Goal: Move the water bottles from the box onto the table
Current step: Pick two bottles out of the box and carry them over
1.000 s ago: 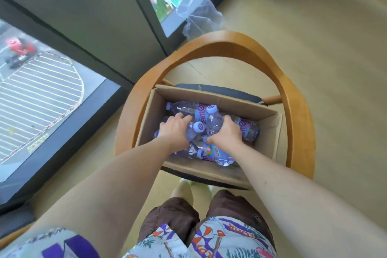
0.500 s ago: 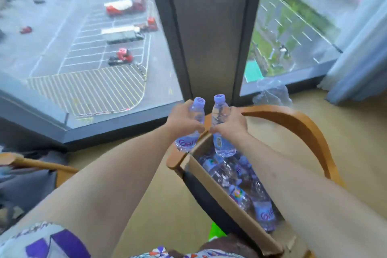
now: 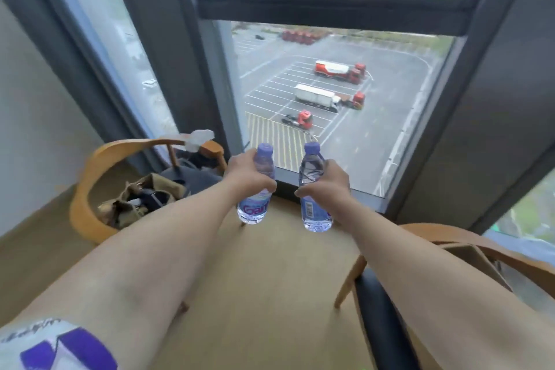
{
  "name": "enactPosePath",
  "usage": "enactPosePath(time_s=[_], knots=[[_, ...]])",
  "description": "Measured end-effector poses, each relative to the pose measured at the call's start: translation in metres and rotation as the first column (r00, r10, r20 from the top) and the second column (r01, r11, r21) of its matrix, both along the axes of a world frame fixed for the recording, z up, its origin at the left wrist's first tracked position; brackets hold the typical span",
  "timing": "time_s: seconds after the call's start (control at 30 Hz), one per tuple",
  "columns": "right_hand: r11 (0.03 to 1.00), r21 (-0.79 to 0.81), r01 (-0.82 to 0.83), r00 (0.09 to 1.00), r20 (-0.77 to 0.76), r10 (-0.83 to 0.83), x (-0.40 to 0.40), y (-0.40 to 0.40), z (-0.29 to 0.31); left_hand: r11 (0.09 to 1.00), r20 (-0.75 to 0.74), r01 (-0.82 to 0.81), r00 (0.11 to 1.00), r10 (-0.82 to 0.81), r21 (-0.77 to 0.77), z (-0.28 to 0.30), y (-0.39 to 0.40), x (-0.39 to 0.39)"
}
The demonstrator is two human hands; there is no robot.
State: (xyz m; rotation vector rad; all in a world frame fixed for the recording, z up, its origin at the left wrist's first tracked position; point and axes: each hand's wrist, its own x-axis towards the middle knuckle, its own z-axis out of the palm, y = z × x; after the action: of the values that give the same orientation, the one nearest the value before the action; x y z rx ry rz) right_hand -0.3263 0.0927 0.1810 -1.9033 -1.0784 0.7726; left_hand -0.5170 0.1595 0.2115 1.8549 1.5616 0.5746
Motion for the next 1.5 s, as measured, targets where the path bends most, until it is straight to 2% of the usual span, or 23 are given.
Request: enactPosePath(time_s=[0.2,0.37,0.43,0.53,0.7,0.93,1.17,1.37,1.5], knots=[[0.961,0.049,-0.273,0.962,0.01,0.273,-0.184,0.028,0.013,0.949,-0.053,-0.307,0.949,0.311,0.067,0.019,-0.029,-0.192],[0.858,0.057,-0.511,0.86,0.042,0.509,-0.338,0.029,0.018,0.828,0.065,-0.56,0.827,0.559,-0.003,0.024,-0.073,-0.343],[0.804,0.054,-0.592,0.806,0.046,0.59,-0.397,0.025,0.02,0.771,0.084,-0.637,0.767,0.636,-0.017,0.021,-0.092,-0.397],[0.691,0.045,-0.722,0.692,0.053,0.72,-0.481,0.019,0.023,0.637,0.051,-0.771,0.636,0.77,-0.005,0.019,-0.128,-0.471],[0.495,0.021,-0.869,0.495,0.035,0.868,-0.616,0.008,0.02,0.444,0.038,-0.896,0.444,0.895,0.016,0.014,-0.182,-0.574],[0.241,0.021,-0.97,0.24,-0.028,0.97,-0.799,0.006,0.009,0.179,0.08,-0.984,0.178,0.981,-0.002,0.011,-0.219,-0.712],[0.028,-0.002,-1.0,0.028,-0.02,0.999,-0.959,0.004,0.019,-0.034,0.044,-0.999,-0.035,0.998,-0.013,0.023,-0.243,-0.839],[-0.103,-0.018,-0.995,-0.103,-0.014,0.995,-1.073,-0.02,0.02,-0.165,0.057,-0.986,-0.166,0.985,-0.023,0.022,-0.276,-0.923],[-0.166,-0.044,-0.985,-0.165,-0.03,0.986,-1.153,-0.05,0.012,-0.208,0.049,-0.978,-0.21,0.977,-0.03,0.01,-0.305,-0.99]])
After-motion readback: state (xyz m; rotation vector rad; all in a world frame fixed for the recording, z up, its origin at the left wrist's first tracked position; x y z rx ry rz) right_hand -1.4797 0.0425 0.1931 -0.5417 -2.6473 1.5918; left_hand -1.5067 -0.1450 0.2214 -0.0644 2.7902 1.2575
